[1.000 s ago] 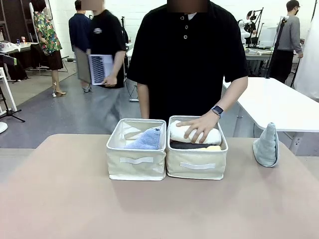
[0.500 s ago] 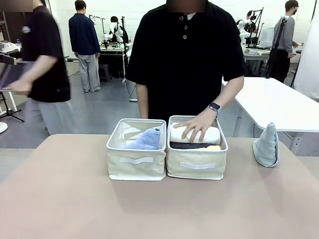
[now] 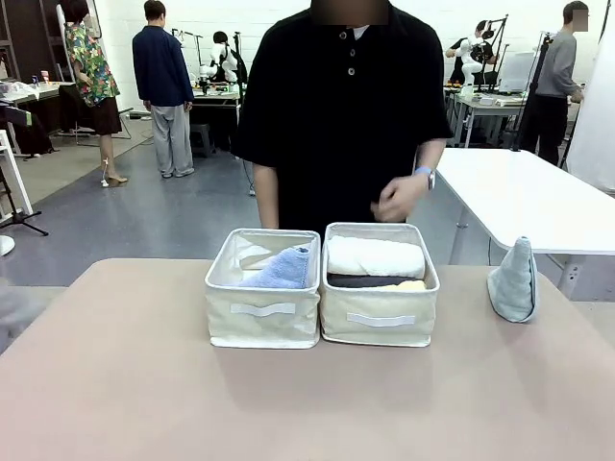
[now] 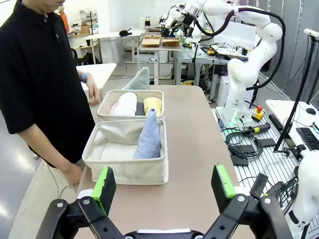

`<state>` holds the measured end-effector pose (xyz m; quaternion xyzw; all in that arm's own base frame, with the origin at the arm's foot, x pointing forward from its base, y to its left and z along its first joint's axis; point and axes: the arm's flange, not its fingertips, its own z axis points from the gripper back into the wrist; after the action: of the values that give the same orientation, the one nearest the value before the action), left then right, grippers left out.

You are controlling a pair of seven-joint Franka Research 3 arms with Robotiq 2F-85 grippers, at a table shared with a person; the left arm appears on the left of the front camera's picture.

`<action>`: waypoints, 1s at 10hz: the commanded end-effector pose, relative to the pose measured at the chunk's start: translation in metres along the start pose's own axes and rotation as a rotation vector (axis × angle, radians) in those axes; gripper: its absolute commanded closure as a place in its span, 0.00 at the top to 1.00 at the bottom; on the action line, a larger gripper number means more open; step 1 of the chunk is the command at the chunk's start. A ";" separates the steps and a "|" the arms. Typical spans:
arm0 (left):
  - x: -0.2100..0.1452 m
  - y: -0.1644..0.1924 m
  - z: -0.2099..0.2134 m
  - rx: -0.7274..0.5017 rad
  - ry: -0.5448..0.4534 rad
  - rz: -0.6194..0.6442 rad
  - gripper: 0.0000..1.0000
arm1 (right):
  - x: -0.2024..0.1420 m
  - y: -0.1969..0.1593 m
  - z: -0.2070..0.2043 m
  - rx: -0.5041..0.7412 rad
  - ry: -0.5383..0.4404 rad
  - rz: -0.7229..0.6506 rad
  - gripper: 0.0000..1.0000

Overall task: Sort the towels based on their folding style.
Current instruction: Pick up another triangle-folded towel from the table and place it in the left Fabric basket.

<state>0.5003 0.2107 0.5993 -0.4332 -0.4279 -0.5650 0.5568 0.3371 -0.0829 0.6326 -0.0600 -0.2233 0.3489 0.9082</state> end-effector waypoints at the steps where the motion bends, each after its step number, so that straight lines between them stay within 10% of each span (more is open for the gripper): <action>1: 0.001 -0.002 0.000 -0.002 0.002 0.000 1.00 | 0.001 -0.001 -0.003 -0.031 0.019 -0.020 1.00; 3: 0.001 -0.002 0.000 -0.002 0.002 0.000 1.00 | 0.035 -0.006 -0.024 0.046 -0.022 0.127 1.00; 10: 0.001 -0.002 0.000 -0.002 0.002 0.000 1.00 | 0.143 0.000 -0.144 -0.010 0.157 -0.588 1.00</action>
<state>0.5003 0.2107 0.5993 -0.4334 -0.4280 -0.5650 0.5566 0.4943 0.0045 0.5528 -0.0033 -0.1671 0.1108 0.9797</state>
